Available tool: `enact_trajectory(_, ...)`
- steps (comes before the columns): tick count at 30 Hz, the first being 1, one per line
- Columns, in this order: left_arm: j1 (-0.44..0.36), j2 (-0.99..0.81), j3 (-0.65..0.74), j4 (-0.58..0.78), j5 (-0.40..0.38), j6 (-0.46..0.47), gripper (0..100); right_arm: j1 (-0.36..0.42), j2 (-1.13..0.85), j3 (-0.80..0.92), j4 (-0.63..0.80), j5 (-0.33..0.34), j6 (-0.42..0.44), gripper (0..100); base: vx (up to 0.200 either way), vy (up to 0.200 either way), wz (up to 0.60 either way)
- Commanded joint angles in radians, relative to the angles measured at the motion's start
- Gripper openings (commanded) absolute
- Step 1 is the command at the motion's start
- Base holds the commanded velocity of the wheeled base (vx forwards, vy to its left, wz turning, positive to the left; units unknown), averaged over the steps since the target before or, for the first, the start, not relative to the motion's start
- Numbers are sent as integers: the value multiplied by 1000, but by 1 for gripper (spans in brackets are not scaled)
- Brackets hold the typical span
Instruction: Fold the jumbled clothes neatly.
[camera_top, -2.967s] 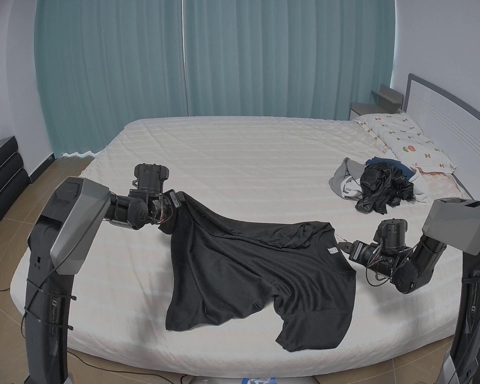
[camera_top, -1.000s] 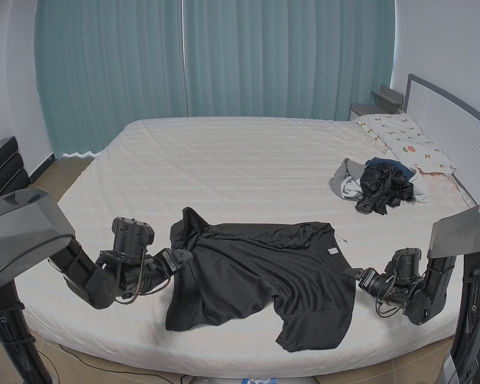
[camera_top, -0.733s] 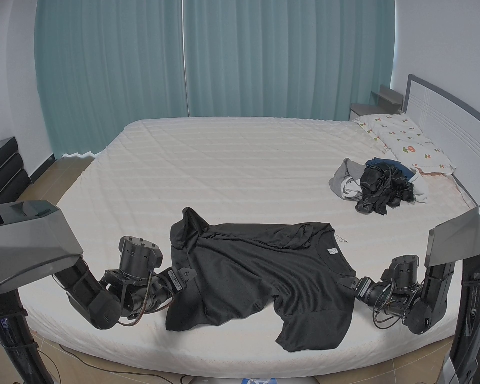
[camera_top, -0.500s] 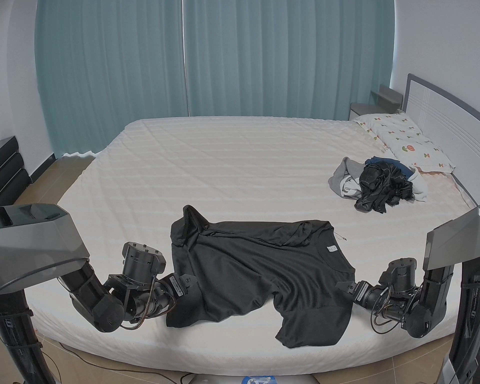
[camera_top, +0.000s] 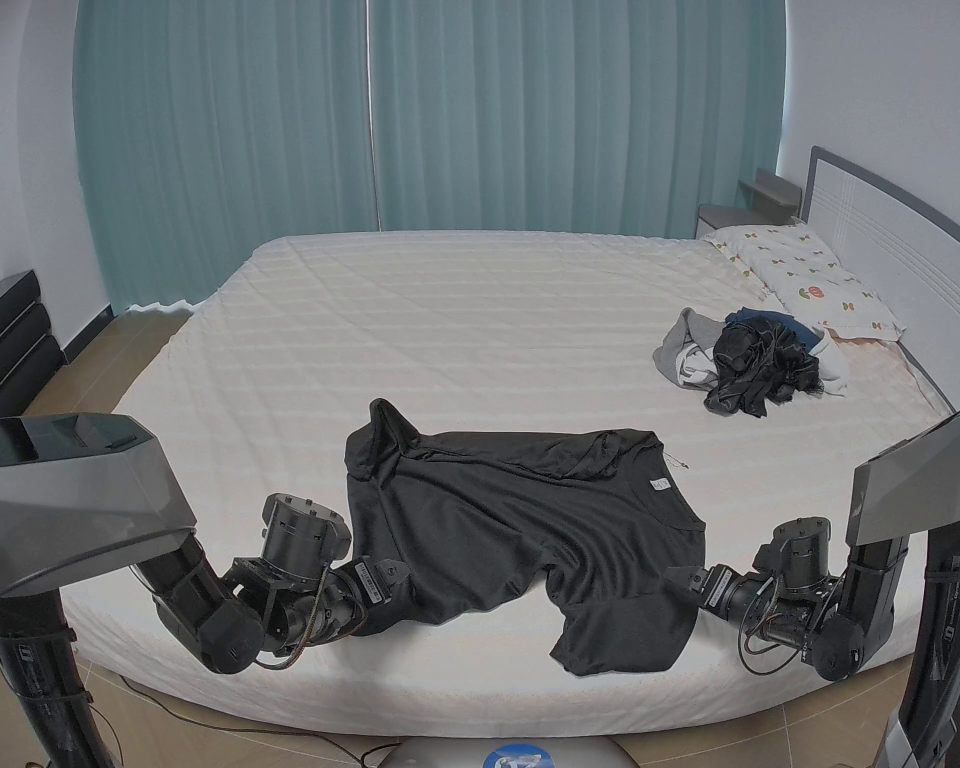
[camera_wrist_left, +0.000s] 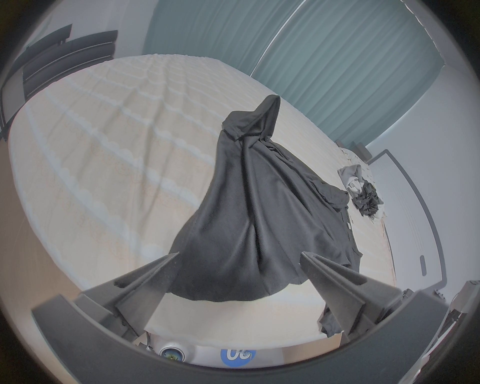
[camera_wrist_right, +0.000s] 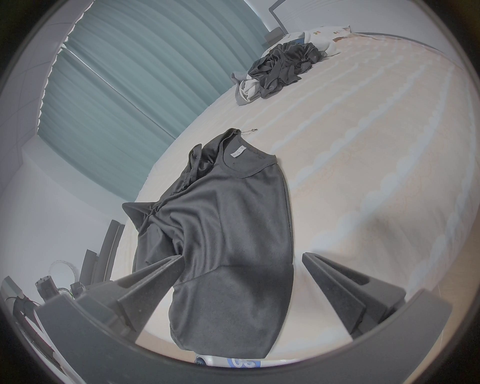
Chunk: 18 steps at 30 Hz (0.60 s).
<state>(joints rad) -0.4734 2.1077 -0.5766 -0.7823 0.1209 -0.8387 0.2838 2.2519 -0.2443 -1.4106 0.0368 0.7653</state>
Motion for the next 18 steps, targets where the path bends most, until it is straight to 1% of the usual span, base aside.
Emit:
enact_trajectory(1,-8,8,-2,-2,5,0,100,28,-6,13,-1,0,0,100,0,-200,0)
enact_trajectory(7,-8,2,6,0,11,7,100,31,-6,19,-1,-2,-1,100,0,-200,0)
enact_trajectory(8,-10,2,9,-2,17,9,100,32,-6,19,-1,-2,-1,100,0,0,0)
enact_trajectory(9,-13,-2,9,-2,46,10,100,48,-14,25,-1,-3,-1,100,0,0,0)
enact_trajectory(10,-13,0,9,2,56,12,100,58,-20,31,-1,-5,-1,100,0,0,0)
enact_trajectory(13,-13,2,11,5,63,29,100,72,-26,34,-1,-11,-1,100,0,0,0)
enact_trajectory(16,-8,9,44,21,75,98,100,80,-20,36,-1,-12,0,100,0,0,0)
enact_trajectory(18,1,8,86,18,109,179,100,84,-17,36,-1,-11,5,100,0,0,0)
